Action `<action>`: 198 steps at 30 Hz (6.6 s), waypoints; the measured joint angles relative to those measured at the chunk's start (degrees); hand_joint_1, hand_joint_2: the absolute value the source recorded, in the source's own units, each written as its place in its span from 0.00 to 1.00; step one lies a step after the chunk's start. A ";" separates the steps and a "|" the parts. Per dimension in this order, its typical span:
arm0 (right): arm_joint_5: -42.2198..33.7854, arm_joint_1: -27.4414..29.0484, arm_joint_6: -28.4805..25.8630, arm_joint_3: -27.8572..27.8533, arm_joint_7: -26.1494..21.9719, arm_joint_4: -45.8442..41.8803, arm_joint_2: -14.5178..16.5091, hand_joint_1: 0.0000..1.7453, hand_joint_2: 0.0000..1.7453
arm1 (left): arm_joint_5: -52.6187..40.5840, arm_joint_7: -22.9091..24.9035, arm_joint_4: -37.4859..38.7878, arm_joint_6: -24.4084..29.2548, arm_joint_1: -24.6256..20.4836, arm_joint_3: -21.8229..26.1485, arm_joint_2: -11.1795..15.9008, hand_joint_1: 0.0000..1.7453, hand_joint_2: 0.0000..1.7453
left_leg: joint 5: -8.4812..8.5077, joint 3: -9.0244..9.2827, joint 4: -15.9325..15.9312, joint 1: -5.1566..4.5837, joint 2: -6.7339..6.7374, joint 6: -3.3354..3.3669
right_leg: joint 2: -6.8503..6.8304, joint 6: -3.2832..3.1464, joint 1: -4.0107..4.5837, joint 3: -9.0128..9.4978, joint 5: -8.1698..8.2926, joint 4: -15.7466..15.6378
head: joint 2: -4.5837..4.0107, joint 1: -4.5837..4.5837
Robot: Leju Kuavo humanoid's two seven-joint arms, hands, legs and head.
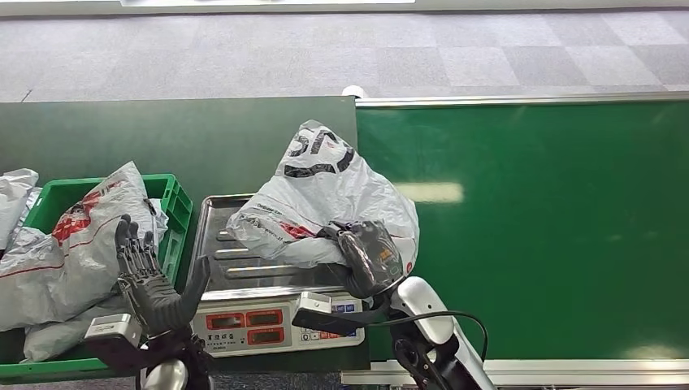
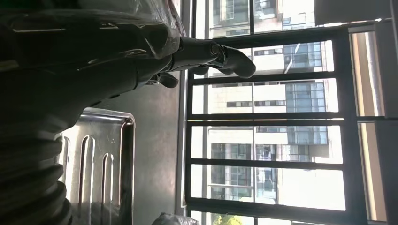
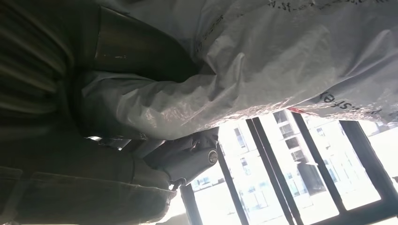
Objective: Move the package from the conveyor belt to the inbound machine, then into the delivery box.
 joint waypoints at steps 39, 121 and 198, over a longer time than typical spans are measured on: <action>-1.89 -3.89 1.99 6.09 -3.57 0.02 4.10 0.03 1.00 | 0.35 0.00 -10.31 1.68 -0.05 10.85 -1.84 0.00 1.00 | 0.00 -0.03 0.00 0.00 0.00 -0.01 | 0.00 -0.01 0.00 -0.01 -0.01 0.01 | 0.00 0.02; -49.84 4.27 21.39 -7.90 -21.52 -12.72 5.93 0.00 1.00 | -43.41 17.18 25.96 -6.97 -14.78 -13.18 -0.02 0.97 1.00 | 0.00 0.41 -0.01 -0.01 0.02 -0.01 | 0.01 -0.01 -0.01 0.43 0.00 0.01 | 0.00 0.01; -47.86 12.21 18.99 -16.54 -21.51 -1.00 6.41 0.00 1.00 | -25.02 3.04 0.65 16.27 -11.14 23.87 3.27 0.00 1.00 | -0.02 0.04 -0.02 0.01 0.03 -0.05 | 0.00 -0.04 0.01 0.03 -0.05 0.02 | 0.00 0.02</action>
